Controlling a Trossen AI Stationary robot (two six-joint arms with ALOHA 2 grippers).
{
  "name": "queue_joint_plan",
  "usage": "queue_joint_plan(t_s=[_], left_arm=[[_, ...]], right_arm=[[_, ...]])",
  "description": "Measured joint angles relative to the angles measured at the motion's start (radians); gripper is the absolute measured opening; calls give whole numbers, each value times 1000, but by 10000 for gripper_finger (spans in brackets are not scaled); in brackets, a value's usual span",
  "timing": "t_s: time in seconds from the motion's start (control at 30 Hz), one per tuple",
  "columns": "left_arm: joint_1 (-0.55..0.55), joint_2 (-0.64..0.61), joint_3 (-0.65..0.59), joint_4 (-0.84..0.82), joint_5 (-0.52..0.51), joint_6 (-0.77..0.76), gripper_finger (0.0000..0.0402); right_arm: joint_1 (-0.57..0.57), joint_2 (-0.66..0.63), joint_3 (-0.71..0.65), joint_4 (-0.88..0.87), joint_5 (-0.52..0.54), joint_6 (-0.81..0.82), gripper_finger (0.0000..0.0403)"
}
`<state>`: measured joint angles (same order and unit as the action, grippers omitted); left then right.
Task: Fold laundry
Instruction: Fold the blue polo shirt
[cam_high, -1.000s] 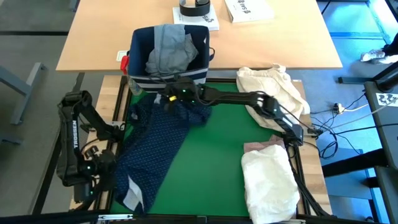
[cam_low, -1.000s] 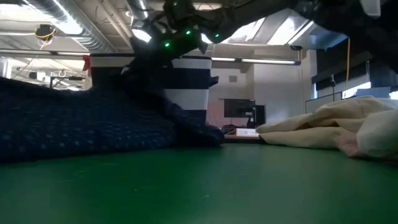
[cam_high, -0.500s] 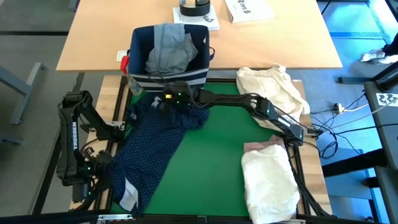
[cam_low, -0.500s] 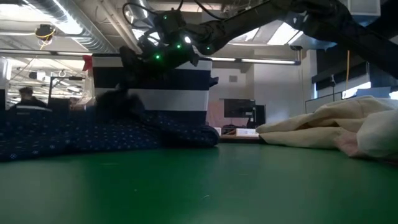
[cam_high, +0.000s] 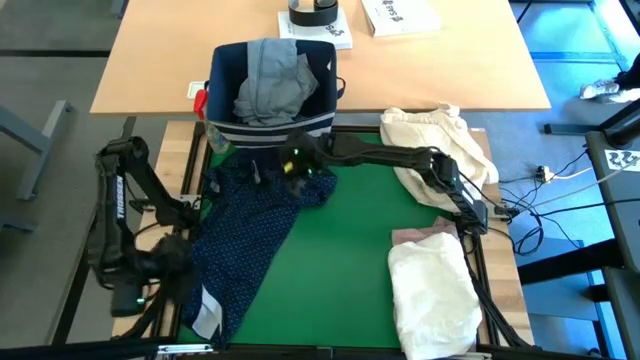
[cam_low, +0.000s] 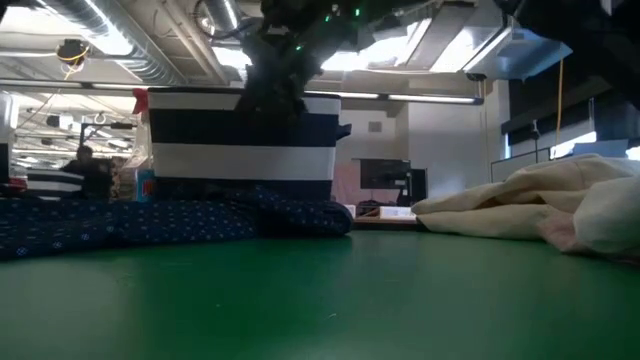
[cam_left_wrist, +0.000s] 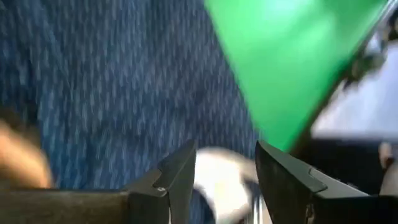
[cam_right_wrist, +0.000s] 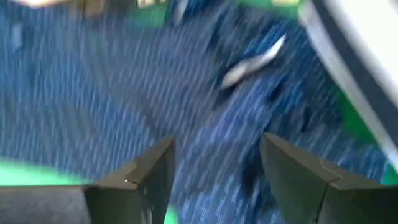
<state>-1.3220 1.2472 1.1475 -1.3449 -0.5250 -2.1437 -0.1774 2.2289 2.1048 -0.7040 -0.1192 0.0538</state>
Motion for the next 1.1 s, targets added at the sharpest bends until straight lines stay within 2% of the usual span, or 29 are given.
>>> queue_joint_plan(t_s=[0.13, 0.2, 0.3, 0.4, 0.57, 0.7, 0.87, 1.1], left_arm=[[118, 32, -87, 34, -55, 9, 157], [183, 43, -147, 113, -60, 41, 154], [279, 45, -256, 334, -55, 174, 150], [372, 45, -368, 564, -8, 319, 144], [484, 45, -531, 820, 31, 432, 134], [531, 45, -625, 940, 46, 451, 127], [558, 76, -722, 1129, 112, 537, 117], [550, 213, -704, 1334, 259, 772, 93]], right_arm=[[40, -3, -18, -168, 74, -65, 227], [47, -3, -62, -177, 86, -75, 222], [47, -7, -141, -210, 92, -86, 213], [32, -42, -235, -191, 130, -94, 203], [-36, -101, -390, -53, 152, -117, 190], [-92, -103, -462, -5, 157, -141, 188], [-127, -104, -580, 35, 59, -141, 188], [-68, -245, -803, -23, 59, -112, 188]])
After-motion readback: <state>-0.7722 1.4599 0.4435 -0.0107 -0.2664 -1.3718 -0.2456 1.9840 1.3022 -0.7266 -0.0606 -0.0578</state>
